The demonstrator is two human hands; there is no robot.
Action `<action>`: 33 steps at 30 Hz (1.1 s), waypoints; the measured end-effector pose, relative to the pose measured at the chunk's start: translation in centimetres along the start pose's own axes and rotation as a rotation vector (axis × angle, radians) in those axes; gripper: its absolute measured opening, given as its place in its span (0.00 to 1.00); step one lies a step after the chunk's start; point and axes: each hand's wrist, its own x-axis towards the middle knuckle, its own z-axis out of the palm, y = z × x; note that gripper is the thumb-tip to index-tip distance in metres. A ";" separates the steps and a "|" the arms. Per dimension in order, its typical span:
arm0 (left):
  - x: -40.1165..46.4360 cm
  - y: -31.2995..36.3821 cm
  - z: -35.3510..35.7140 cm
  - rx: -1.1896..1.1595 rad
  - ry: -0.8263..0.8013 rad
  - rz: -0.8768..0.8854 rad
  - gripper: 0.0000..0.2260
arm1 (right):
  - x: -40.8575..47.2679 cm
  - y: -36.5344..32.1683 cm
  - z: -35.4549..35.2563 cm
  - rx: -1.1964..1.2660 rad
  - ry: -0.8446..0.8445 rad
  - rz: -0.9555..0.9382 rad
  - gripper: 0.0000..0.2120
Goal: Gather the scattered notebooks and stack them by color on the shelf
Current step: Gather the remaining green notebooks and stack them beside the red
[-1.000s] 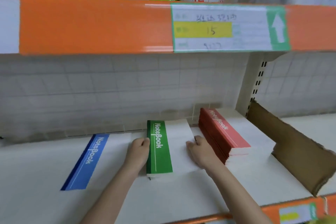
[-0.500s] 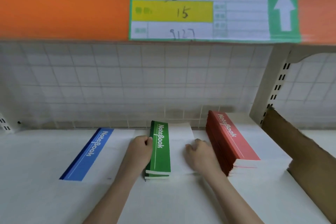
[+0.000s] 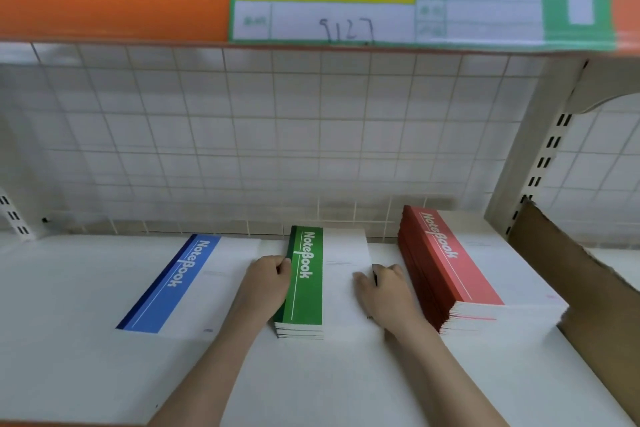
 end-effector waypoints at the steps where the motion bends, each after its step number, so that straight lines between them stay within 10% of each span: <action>1: -0.1 0.1 -0.2 0.002 -0.011 -0.003 0.19 | -0.1 0.0 -0.2 0.028 -0.008 0.001 0.16; 9: -1.4 1.7 -3.2 0.091 -0.433 -0.103 0.29 | -1.6 -0.1 -2.6 0.013 -0.384 -0.009 0.66; 14: -3.0 2.9 -4.5 0.283 -0.707 0.019 0.29 | -2.7 -0.2 -2.6 -0.130 -0.424 -0.055 0.66; 33: -4.1 3.1 -3.7 0.359 -0.510 0.029 0.27 | -2.9 -0.5 -2.2 -0.161 -0.370 -0.115 0.64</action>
